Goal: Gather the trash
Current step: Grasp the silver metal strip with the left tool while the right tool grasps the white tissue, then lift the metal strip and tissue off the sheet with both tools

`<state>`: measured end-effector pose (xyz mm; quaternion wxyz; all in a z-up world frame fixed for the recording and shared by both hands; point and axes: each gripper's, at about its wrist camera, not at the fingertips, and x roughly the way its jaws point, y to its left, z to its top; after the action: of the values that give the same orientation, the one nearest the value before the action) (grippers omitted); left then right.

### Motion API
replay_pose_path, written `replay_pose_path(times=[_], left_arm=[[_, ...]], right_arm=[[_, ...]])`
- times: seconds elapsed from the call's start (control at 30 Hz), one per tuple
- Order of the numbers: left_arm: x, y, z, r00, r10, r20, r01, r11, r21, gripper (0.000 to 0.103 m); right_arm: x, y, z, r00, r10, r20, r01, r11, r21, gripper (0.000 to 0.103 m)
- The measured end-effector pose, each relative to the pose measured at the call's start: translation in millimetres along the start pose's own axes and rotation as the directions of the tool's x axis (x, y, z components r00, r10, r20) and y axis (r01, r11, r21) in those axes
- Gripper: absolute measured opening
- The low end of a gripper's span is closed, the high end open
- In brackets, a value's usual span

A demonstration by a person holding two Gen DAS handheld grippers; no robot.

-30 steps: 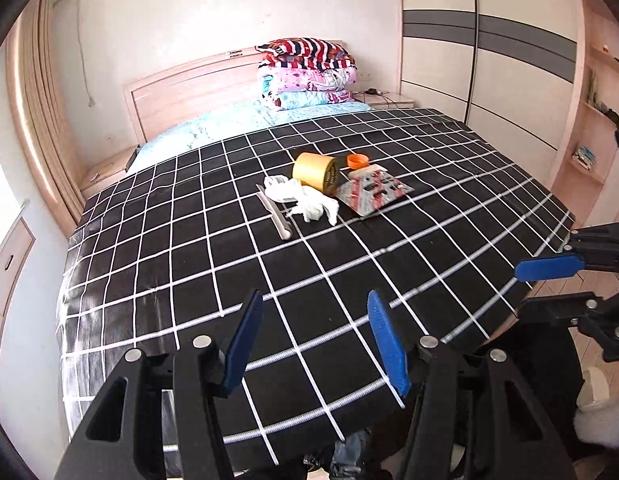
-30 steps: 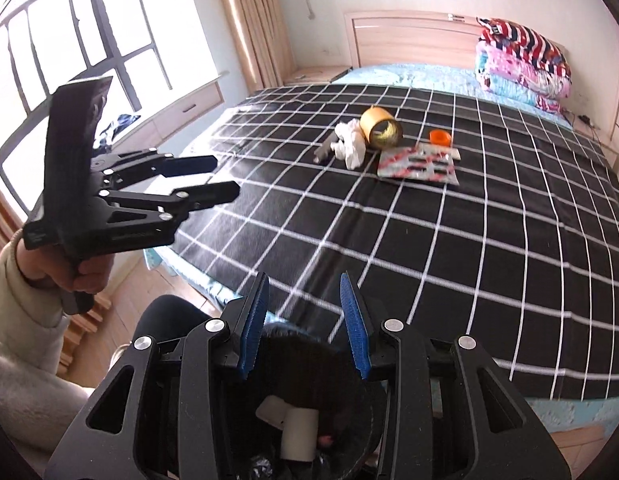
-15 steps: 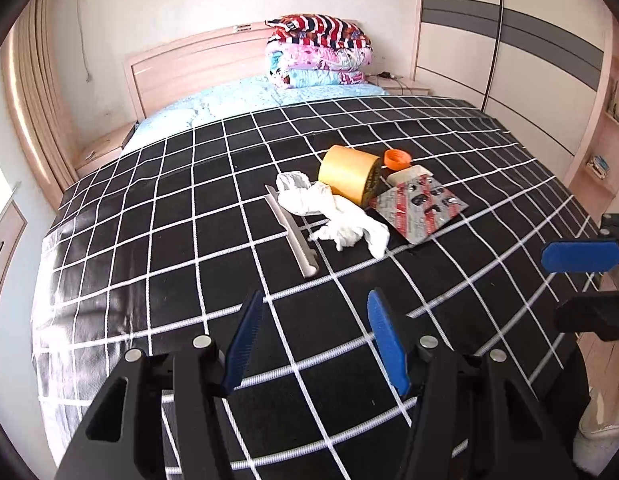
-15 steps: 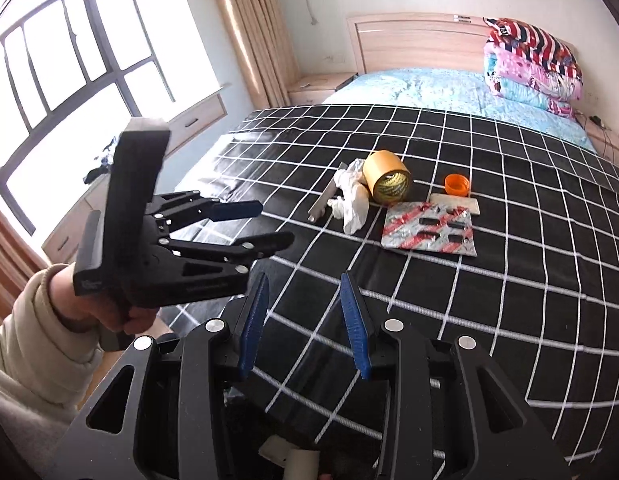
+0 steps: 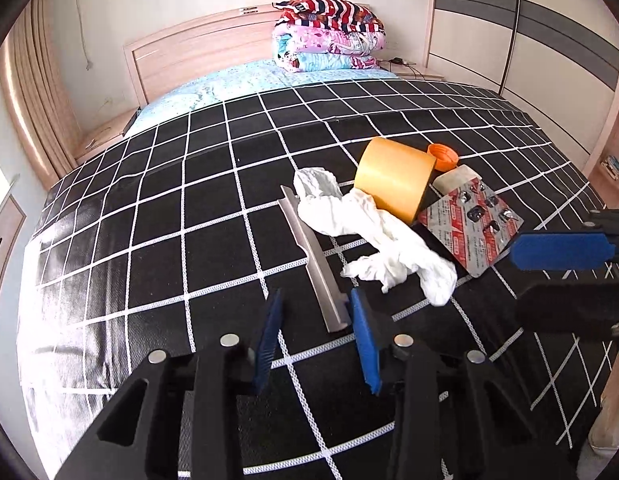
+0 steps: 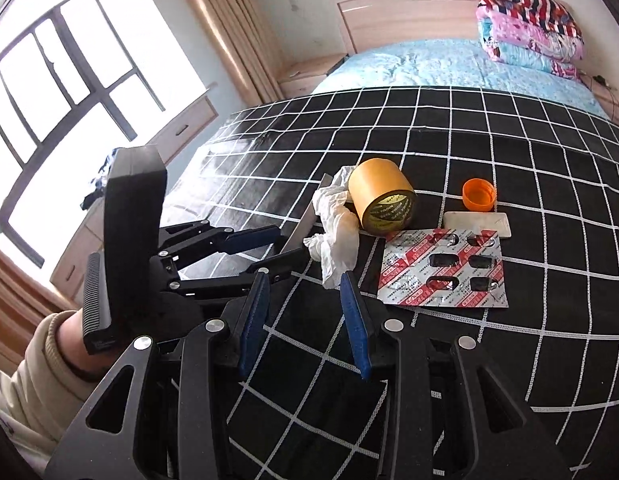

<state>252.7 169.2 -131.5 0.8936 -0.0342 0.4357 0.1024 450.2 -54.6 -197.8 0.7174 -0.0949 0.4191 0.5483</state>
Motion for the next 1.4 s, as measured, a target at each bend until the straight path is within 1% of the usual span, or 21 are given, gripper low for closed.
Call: replay_pose_path(times=[0.1,0.2,0.43,0.47,0.5,0.53,0.6,0.7,0.9,1.17,1.4], left_arm=[[2.6,2.8,2.5,1.0,-0.003,0.004,0.003,1.0,-0.008,0.026],[3.1,5.2,3.3,1.0,-0.002,0.006,0.002,1.0,-0.016,0.014],[-5.0,13.4,-5.1,1.0,0.001,0.008,0.0,0.999,-0.046,0.014],[-6.8,14.0,-6.7,1.0,0.002,0.008,-0.002,0.999,-0.048,0.014],[-9.1,14.8,-8.6,1.0,0.01,0.013,-0.009,0.998,-0.055,0.014],[-10.2,14.0,-9.3,1.0,0.008,0.014,-0.007,0.998,-0.056,0.014],[-16.1,15.1,-11.3,1.0,0.012,0.022,-0.01,0.998,-0.061,0.014],[-26.7,13.3,-14.1,0.999,0.015,0.042,-0.012,0.998,-0.065,0.014],[-48.9,4.0,-18.8,0.997,0.01,0.081,-0.005,0.998,-0.067,0.014],[-89.8,-7.0,-29.2,0.99,0.017,0.141,-0.008,0.998,-0.063,0.014],[-123.8,-23.4,-50.0,0.983,0.018,0.181,-0.01,0.999,-0.046,0.014]], right_arm=[[12.7,-2.9,0.3,1.0,0.002,-0.026,-0.002,1.0,0.01,0.037],[25.0,-6.0,3.3,0.999,-0.025,-0.038,0.025,1.0,0.009,0.037],[44.7,-8.7,10.6,0.997,-0.067,-0.045,0.068,0.997,0.024,0.037],[46.6,-7.9,10.3,0.996,-0.074,-0.045,0.075,0.997,0.021,0.035],[47.3,-8.0,9.5,0.996,-0.079,-0.046,0.08,0.997,0.015,0.022],[46.8,-7.5,8.6,0.996,-0.083,-0.045,0.084,0.996,0.012,0.017],[43.7,-6.5,7.2,0.996,-0.083,-0.036,0.083,0.997,0.007,0.015],[34.2,-1.5,3.7,0.996,-0.085,-0.019,0.085,0.996,-0.003,0.013],[3.2,20.1,-3.7,0.995,-0.092,0.03,0.094,0.992,-0.082,0.013],[-40.8,41.5,-19.8,0.995,-0.062,0.081,0.072,0.99,-0.121,0.013],[-74.2,50.9,-52.8,0.993,-0.034,0.111,0.047,0.991,-0.124,0.013]])
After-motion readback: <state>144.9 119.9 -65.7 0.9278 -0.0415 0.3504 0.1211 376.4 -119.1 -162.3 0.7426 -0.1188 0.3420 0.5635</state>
